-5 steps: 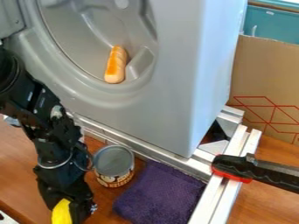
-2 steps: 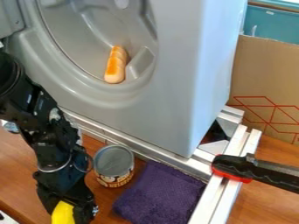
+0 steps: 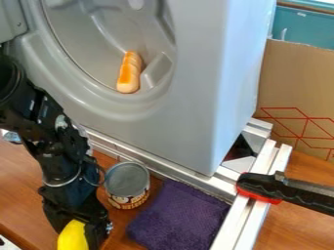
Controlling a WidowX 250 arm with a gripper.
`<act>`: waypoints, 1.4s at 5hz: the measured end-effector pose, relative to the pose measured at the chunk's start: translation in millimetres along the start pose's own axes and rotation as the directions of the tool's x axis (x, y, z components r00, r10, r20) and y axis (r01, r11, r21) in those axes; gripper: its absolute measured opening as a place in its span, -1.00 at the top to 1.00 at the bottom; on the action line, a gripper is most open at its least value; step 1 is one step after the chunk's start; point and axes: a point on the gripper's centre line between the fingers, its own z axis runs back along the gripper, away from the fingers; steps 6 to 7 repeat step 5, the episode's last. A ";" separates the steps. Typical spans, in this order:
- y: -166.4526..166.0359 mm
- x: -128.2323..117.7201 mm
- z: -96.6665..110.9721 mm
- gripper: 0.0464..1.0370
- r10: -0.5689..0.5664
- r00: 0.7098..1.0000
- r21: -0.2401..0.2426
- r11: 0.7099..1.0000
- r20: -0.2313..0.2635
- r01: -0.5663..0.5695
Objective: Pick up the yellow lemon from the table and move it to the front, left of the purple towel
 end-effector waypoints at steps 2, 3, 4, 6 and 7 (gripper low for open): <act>-1.4 2.6 38.1 -0.93 -0.020 0.999 0.116 0.993 0.037 0.015; 6.3 1.7 76.6 -0.93 -0.052 0.990 0.197 0.980 0.134 0.025; 14.1 -6.3 88.4 -0.93 -0.043 0.990 0.210 0.978 0.138 0.013; 30.2 -11.6 104.3 -0.93 -0.060 0.994 0.200 0.979 0.087 0.042; 30.2 -11.6 104.3 -0.93 -0.060 0.994 0.200 0.979 0.087 0.042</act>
